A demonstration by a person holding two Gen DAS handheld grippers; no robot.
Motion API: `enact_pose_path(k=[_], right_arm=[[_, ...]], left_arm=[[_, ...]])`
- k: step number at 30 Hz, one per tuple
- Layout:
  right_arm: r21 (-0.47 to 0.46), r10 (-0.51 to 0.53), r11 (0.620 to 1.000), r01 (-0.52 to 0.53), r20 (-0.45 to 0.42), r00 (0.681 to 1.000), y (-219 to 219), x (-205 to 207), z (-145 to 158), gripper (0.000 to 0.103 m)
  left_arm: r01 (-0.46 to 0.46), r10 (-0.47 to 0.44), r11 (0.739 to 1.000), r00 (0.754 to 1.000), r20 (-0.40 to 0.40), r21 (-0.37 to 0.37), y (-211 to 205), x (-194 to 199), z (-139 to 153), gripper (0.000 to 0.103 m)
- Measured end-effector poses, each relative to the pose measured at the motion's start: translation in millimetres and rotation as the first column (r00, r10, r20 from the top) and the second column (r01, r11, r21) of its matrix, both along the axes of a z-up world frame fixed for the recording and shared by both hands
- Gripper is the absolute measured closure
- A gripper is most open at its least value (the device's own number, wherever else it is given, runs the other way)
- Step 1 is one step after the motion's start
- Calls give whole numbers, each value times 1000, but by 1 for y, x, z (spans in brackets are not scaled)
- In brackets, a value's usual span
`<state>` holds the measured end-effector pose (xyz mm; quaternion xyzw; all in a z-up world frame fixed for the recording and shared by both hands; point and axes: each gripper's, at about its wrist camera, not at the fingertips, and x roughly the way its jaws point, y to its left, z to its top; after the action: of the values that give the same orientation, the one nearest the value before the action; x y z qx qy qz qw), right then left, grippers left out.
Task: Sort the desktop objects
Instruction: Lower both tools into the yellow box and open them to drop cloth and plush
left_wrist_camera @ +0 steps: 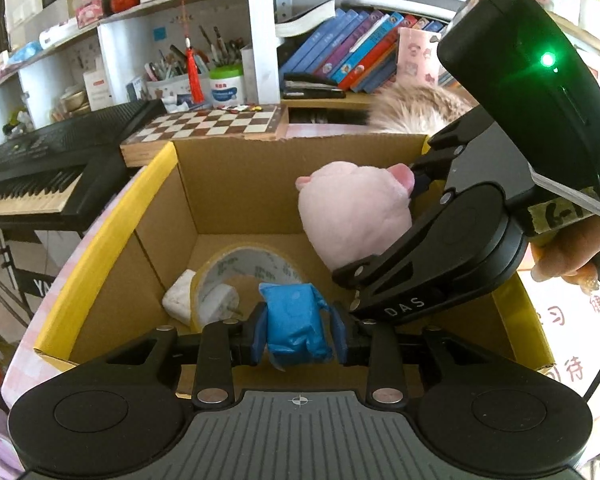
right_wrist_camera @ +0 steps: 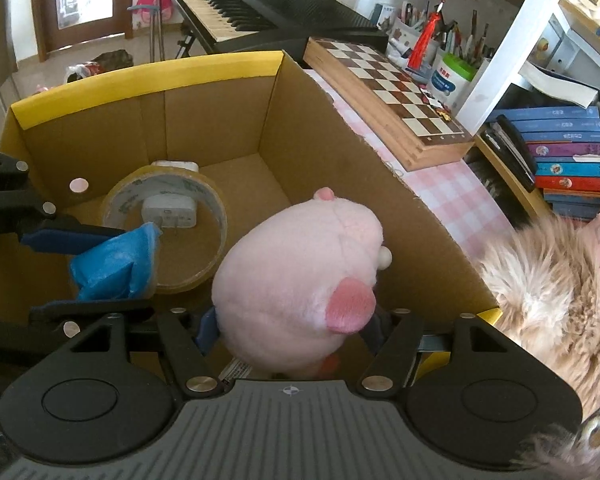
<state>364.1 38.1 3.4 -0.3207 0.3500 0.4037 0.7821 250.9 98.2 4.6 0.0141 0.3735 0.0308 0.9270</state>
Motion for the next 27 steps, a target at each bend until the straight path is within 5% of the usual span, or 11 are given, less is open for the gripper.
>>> enact_pose_path(k=[13,27], right_arm=[[148,-103,984,99,17,995,-25,-11,26,32],[322,-284,916,238,104,953,-64,-55,68,28]], left_arm=[[-38,40,999,989,145,-19,12,-33,32,23],[1,2,1000,965,264,-11,5,-69,56,12]])
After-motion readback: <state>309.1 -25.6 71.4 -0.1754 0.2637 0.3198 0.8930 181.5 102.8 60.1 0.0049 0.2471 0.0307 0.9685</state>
